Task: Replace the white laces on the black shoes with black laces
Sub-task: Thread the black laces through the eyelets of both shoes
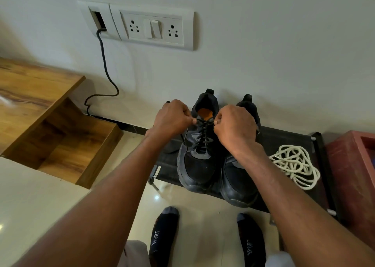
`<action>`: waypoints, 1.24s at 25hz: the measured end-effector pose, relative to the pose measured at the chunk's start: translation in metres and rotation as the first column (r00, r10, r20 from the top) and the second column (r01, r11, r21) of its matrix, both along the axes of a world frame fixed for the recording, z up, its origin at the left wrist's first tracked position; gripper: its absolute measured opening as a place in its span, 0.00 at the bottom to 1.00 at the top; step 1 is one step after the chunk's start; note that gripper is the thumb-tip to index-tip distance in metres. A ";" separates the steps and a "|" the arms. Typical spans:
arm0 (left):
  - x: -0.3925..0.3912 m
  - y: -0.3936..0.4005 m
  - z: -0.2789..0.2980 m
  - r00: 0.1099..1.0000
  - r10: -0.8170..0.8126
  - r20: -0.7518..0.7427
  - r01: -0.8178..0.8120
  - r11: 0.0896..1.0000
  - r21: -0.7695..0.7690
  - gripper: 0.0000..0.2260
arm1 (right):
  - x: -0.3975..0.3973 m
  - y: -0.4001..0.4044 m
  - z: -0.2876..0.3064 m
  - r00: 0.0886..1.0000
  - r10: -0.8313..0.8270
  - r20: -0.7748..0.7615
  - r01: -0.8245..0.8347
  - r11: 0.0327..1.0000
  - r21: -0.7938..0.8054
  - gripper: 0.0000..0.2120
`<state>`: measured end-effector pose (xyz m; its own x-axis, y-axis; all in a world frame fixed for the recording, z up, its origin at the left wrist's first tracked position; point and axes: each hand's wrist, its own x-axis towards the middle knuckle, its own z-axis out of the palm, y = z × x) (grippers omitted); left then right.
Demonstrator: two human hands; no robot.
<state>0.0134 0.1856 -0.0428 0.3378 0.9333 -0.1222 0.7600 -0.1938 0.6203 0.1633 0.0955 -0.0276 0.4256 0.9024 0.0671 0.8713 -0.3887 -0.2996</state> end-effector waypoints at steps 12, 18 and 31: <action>0.019 -0.008 0.021 0.666 0.235 0.708 0.095 0.915 -0.393 0.14 | -0.010 0.007 0.025 0.460 0.063 -0.886 0.262 0.943 0.204 0.15; 0.010 -0.001 0.012 0.671 0.057 0.740 0.223 0.935 -0.274 0.10 | -0.011 0.004 0.022 0.325 0.030 -0.945 0.315 0.939 0.138 0.07; 0.004 -0.004 0.018 0.818 -0.042 0.573 0.329 0.852 -0.408 0.07 | -0.003 0.011 0.005 0.650 0.045 -0.759 0.034 0.996 0.087 0.17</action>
